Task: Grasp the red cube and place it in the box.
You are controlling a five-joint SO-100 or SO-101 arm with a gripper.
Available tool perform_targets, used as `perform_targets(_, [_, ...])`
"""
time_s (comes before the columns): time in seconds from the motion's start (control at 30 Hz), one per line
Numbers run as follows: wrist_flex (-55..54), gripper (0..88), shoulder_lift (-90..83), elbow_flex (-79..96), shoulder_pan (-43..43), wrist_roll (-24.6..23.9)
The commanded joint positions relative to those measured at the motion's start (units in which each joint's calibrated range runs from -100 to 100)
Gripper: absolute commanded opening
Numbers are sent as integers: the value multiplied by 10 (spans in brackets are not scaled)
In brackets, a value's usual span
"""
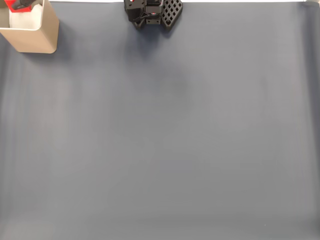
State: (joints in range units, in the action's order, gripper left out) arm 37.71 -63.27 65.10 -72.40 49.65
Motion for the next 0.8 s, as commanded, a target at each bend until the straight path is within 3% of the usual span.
perform_targets(0.0, [-12,0,-14,-4,7,2])
perform_targets(0.77, [-13,0,17,3,12,4])
